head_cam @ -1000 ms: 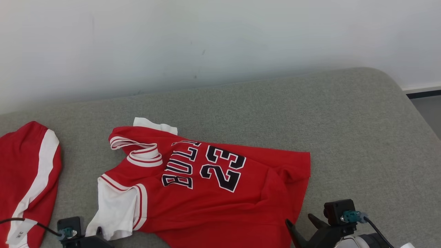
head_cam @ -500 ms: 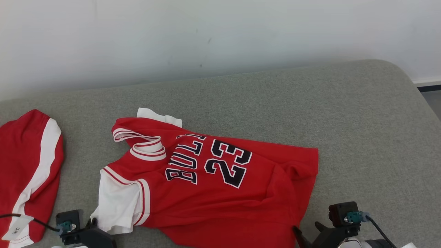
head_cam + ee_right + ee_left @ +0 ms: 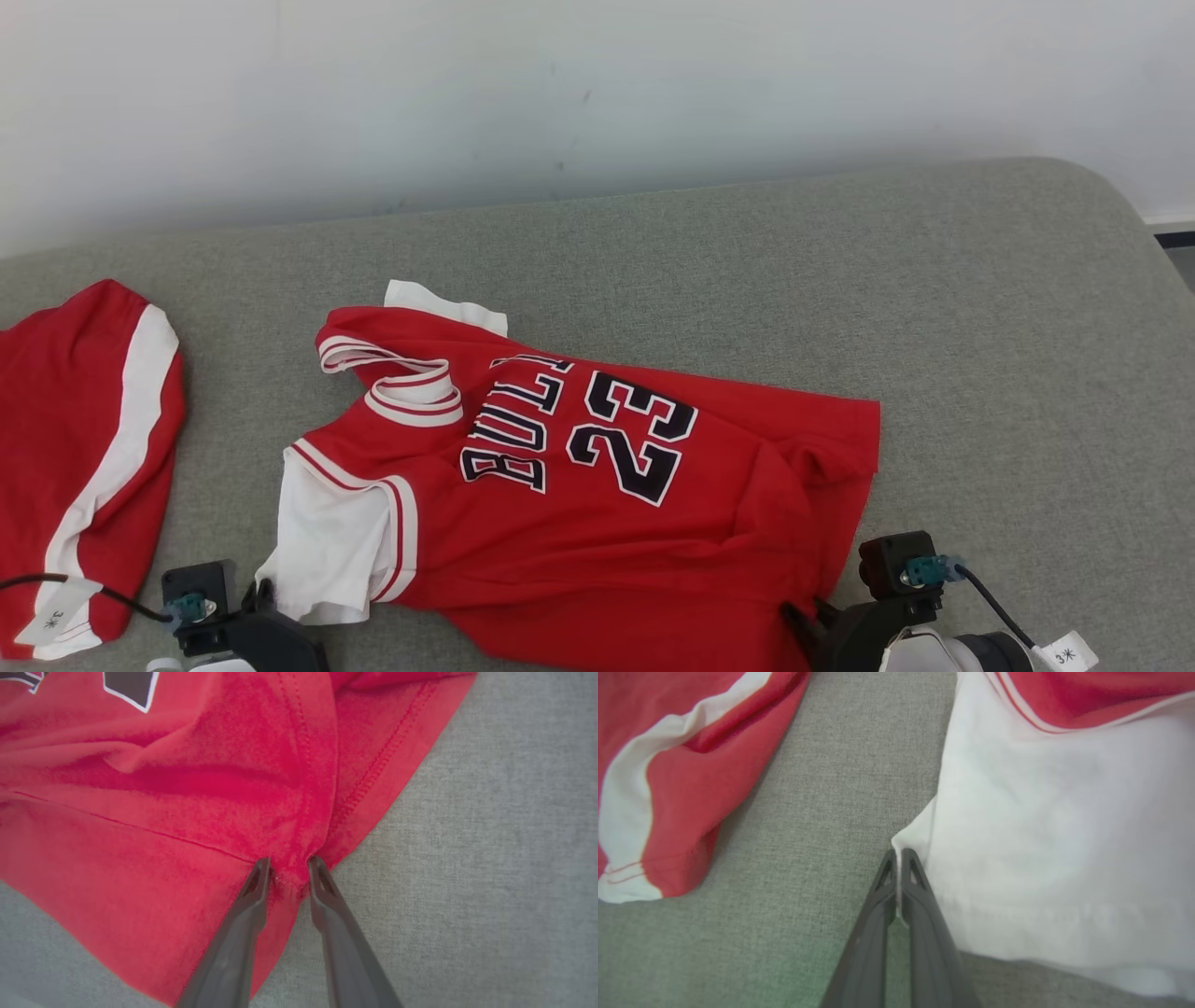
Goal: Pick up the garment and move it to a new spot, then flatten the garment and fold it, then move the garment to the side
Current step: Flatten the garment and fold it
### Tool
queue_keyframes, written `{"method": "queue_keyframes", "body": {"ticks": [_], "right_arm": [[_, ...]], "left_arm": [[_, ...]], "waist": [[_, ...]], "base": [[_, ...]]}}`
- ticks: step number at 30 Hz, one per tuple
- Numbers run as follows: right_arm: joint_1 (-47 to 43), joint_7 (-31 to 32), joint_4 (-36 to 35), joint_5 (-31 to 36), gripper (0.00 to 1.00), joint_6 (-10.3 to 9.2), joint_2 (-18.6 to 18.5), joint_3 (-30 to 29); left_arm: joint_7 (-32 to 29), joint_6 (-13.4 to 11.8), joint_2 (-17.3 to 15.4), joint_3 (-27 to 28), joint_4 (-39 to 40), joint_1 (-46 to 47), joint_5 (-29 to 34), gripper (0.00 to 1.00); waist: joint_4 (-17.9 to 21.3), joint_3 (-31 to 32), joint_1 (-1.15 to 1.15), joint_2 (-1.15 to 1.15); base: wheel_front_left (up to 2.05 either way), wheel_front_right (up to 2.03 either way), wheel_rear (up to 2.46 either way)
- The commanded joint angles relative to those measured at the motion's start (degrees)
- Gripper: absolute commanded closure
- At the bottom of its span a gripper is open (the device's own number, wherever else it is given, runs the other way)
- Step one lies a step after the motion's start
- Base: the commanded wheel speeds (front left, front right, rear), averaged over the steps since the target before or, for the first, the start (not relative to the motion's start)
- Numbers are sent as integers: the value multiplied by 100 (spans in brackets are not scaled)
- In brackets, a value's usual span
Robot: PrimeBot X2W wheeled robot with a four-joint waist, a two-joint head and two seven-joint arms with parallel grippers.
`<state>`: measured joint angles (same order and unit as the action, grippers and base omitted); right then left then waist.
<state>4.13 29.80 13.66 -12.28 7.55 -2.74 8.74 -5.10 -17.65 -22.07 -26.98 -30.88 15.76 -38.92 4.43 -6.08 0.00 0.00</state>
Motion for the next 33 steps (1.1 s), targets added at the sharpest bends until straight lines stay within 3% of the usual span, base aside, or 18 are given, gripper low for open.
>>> {"method": "queue_keyframes", "body": {"ticks": [1,3,5,6,14,20,21,22,23,28,33], "right_arm": [[39,3,52,-57,61,-13,-3,4],[53,23,148,-52,75,-13,-1,-2],[67,63,224,-60,98,-13,-1,-9],[74,58,246,-61,100,-13,-1,-5],[68,-318,90,-65,100,-13,-2,-115],[-74,-82,-58,75,100,-13,-2,-204],[-92,-35,-70,74,93,-13,-2,-197],[-104,1,-81,42,93,-13,-1,-183],[-116,5,-107,2,100,-13,-1,-150],[-213,-113,-212,-81,100,-13,-2,-85],[-83,-303,-520,-275,100,-13,-2,-201]], "left_arm": [[-15,-16,37,-25,-85,-2,-13,100],[8,3,56,-35,-138,14,-20,100],[34,22,70,-39,-185,17,-34,100],[51,30,77,-38,-212,18,-44,100],[500,-32,150,128,-47,118,-102,100],[449,-103,97,92,86,13,-87,100],[430,-101,99,81,101,-15,-84,100],[423,-116,103,72,111,-44,-92,100],[411,-125,101,64,112,-68,-103,100],[505,-136,61,132,207,-129,-161,100],[887,39,235,642,668,-53,-620,100]], "waist": [[-15,-7,0,0],[-33,-8,0,0],[-47,-7,0,0],[-50,-3,0,0],[-47,98,0,0],[-8,204,0,0],[-6,210,0,0],[-4,217,0,0],[0,224,0,0],[9,272,0,0],[13,325,0,0]], "base": [[0,0,0],[0,0,0],[0,0,0],[0,0,0],[0,0,0],[0,0,0],[0,0,0],[0,0,0],[0,0,0],[0,0,0],[0,0,0]]}}
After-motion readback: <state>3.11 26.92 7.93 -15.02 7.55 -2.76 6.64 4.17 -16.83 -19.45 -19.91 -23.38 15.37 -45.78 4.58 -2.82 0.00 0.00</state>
